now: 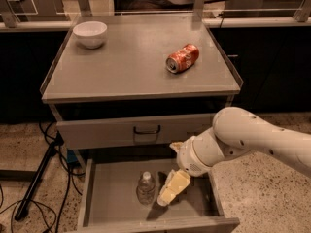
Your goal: Pick water bottle from middle drawer and place on counter
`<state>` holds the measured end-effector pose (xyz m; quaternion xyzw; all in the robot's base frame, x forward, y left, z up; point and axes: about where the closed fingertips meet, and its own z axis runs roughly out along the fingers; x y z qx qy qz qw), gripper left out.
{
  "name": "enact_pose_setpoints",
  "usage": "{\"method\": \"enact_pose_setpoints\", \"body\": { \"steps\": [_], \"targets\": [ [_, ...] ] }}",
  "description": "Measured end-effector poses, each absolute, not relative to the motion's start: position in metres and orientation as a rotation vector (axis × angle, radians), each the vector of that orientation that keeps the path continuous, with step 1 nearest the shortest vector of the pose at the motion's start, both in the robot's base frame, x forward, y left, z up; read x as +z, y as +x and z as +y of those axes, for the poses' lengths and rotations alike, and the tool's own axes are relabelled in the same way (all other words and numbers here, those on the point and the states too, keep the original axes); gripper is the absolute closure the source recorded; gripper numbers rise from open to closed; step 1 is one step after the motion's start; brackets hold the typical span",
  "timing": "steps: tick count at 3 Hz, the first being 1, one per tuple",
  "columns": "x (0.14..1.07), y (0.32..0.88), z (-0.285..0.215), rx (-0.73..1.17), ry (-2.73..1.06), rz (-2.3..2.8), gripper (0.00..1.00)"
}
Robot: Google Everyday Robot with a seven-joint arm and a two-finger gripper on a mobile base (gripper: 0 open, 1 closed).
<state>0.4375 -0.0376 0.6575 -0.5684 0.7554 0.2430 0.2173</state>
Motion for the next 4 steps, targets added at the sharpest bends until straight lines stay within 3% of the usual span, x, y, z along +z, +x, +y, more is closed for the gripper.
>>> {"method": "enact_pose_setpoints", "body": {
  "steps": [4],
  "targets": [
    [0.599, 0.463, -0.017, 0.648, -1.52, 2.067, 0.0]
  ]
}}
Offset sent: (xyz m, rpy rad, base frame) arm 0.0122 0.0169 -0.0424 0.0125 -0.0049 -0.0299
